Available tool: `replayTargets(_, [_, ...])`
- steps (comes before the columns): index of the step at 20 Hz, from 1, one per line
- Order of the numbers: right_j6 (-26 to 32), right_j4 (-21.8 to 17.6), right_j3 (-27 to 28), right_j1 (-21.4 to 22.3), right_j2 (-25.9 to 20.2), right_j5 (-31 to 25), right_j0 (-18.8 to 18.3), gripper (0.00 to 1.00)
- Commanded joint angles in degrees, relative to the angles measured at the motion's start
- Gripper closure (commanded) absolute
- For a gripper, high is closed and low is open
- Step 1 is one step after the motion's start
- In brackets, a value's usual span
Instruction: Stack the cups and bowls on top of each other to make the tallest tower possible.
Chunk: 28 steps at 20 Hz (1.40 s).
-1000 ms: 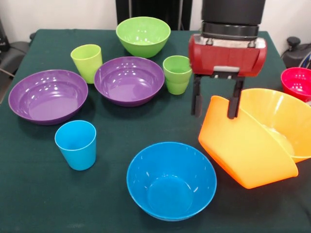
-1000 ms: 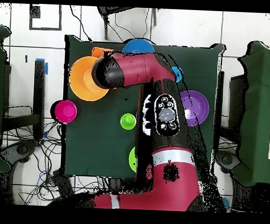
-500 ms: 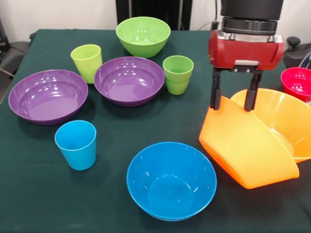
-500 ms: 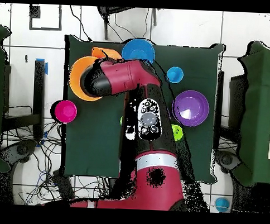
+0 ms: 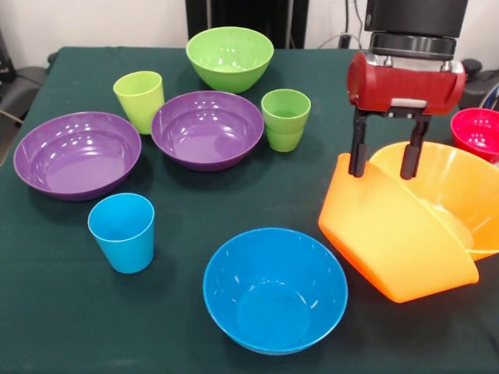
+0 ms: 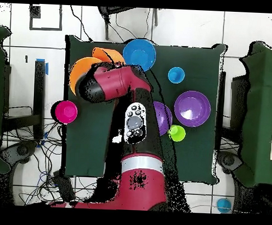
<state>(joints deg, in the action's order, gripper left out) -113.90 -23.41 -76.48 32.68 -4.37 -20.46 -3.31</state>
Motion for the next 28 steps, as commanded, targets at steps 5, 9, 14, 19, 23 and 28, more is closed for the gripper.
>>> replayTargets(5, [-11.9,1.4,-2.7,-6.5,5.5,2.2,4.8,0.0])
replayTargets(9, [-10.9,0.0,-0.8,-8.6,8.1,3.4,6.2,0.0])
replayTargets(14, [-8.7,-1.3,0.9,-10.8,10.2,5.7,6.6,0.0])
replayTargets(19, [-8.5,0.1,1.7,-12.3,11.4,6.4,6.9,0.0])
replayTargets(23, [-8.2,2.1,1.5,-12.3,11.2,5.6,6.2,1.0])
replayTargets(28, [-7.4,2.5,1.2,-12.1,10.5,5.7,5.3,1.0])
